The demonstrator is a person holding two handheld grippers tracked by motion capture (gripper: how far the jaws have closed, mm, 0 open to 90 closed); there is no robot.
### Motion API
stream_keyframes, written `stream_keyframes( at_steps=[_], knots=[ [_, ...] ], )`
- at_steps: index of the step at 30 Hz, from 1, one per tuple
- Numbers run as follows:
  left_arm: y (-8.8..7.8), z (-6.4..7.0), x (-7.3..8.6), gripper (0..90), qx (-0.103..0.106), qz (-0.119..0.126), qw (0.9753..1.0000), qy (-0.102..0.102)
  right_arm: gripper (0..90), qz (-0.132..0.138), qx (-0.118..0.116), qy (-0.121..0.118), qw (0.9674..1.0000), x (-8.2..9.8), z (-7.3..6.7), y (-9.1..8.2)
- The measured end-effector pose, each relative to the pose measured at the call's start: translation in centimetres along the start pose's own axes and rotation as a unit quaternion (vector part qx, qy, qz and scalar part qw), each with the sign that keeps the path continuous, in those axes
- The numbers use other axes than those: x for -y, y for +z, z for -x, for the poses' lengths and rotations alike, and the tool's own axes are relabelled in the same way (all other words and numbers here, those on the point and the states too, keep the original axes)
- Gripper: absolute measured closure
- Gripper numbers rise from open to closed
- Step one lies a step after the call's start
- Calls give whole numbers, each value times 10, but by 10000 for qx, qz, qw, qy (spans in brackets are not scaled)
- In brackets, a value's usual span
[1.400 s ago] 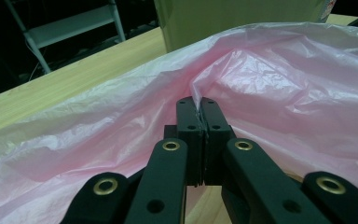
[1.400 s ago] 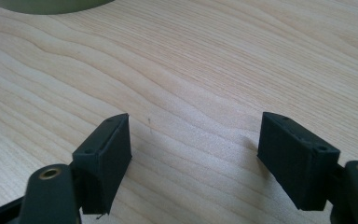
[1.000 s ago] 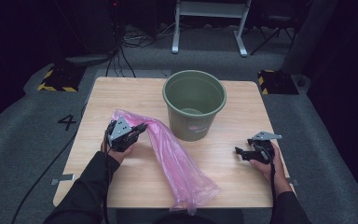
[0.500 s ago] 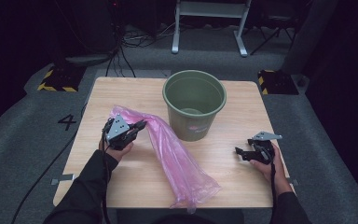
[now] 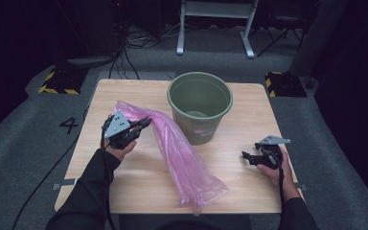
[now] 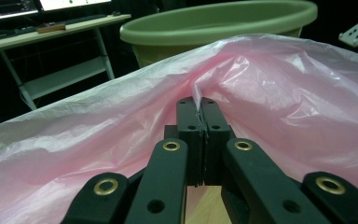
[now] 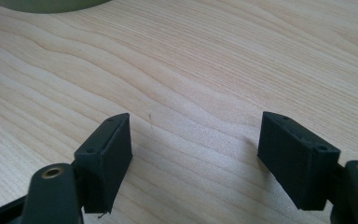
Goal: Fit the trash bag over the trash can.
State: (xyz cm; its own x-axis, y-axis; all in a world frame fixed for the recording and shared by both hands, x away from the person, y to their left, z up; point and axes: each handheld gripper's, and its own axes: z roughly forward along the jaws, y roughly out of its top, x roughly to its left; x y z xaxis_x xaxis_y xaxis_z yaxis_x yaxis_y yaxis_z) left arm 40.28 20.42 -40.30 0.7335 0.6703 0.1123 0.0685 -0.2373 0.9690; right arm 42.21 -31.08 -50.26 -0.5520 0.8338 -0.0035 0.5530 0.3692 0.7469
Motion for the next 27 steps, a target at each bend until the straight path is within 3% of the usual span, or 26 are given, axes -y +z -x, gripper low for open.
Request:
stream_keyframes(
  at_steps=[16, 23, 27],
  knots=[
    [-3, -4, -43, 887, 324, 26, 9994, 128, 259, 2, 8, 0, 10000, 0, 0, 0],
    [1, -1, -65, 887, 345, 178, 9989, 271, 259, -1, 7, 1, 10000, 0, 0, 0],
    [6, 0, -76, 886, 507, 329, 9977, 293, 259, 0, 6, -2, 10000, 0, 0, 0]
  ],
)
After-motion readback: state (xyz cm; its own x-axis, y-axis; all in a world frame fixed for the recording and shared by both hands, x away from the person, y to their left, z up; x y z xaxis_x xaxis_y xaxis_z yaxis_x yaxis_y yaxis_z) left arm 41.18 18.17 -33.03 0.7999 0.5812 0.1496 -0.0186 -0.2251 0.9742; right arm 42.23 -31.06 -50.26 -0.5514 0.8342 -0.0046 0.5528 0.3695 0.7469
